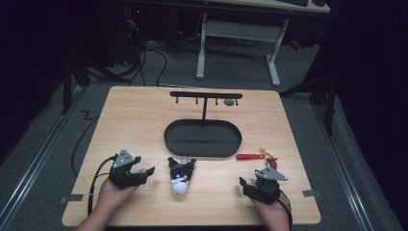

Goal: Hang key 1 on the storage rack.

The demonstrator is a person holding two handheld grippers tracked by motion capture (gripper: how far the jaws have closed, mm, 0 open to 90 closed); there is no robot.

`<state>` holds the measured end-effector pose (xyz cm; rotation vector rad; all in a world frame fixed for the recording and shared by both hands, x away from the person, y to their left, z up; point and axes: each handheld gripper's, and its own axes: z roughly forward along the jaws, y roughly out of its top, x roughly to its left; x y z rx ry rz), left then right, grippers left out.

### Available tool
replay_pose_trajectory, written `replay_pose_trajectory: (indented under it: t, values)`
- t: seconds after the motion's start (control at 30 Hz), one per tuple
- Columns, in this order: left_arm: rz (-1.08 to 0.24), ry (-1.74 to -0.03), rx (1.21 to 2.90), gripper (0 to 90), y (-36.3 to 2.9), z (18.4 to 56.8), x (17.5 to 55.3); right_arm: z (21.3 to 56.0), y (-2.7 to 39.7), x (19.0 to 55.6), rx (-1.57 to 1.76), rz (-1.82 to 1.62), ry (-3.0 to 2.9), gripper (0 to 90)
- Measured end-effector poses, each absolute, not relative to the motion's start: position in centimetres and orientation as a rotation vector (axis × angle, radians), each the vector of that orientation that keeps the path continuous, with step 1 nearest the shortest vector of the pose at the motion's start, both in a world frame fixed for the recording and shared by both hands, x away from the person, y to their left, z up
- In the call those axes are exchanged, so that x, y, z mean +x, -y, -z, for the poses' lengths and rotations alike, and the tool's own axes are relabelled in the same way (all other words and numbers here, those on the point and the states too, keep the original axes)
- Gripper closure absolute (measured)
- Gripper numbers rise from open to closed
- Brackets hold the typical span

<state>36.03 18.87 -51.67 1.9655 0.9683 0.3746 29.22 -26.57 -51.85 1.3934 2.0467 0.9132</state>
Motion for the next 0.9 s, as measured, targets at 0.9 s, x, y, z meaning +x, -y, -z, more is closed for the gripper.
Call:
replay_pose_trajectory:
  t: [0.9]
  values:
    - [-0.54,-0.869,2.036,26.0,-19.2,51.4,33.7,51.4,25.6,29.7,1.493,-0.788,-2.197,32.2]
